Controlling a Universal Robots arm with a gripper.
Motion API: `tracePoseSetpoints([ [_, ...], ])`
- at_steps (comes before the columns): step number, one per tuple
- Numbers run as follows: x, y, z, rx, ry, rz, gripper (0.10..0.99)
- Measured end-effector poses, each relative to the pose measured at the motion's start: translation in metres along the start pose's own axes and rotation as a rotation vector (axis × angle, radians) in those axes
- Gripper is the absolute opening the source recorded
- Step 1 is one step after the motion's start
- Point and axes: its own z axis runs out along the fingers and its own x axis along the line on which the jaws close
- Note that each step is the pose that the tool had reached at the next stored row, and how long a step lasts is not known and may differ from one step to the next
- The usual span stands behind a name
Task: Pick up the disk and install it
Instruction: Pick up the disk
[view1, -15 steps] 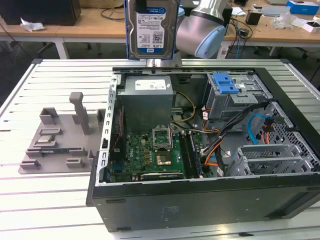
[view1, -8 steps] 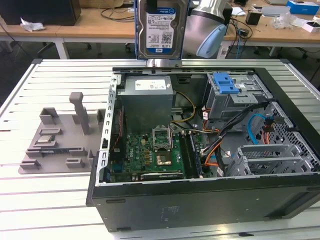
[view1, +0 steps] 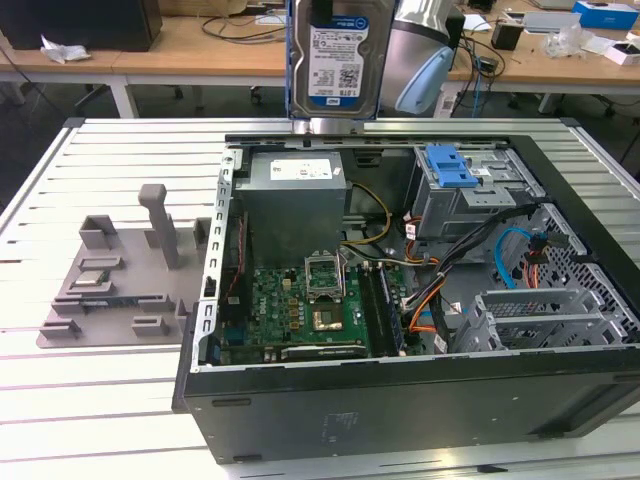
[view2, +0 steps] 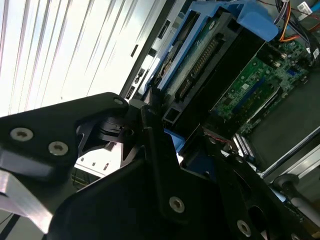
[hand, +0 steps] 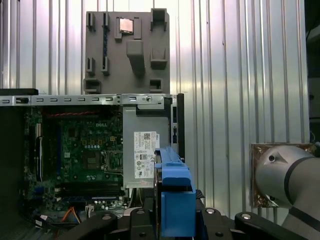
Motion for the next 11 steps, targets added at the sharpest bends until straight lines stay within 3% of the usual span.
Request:
tracePoseSetpoints([
  [2,0.0000,-0.0074,-0.0003,-0.001,0.0000,0.000,0.369],
  [4,0.0011,-0.0081,-0.0003,-0.001,-0.0001,0.000,0.369],
  [11,0.0259,-0.0087,-0.0009,-0.001,0.0001,0.000,0.369],
])
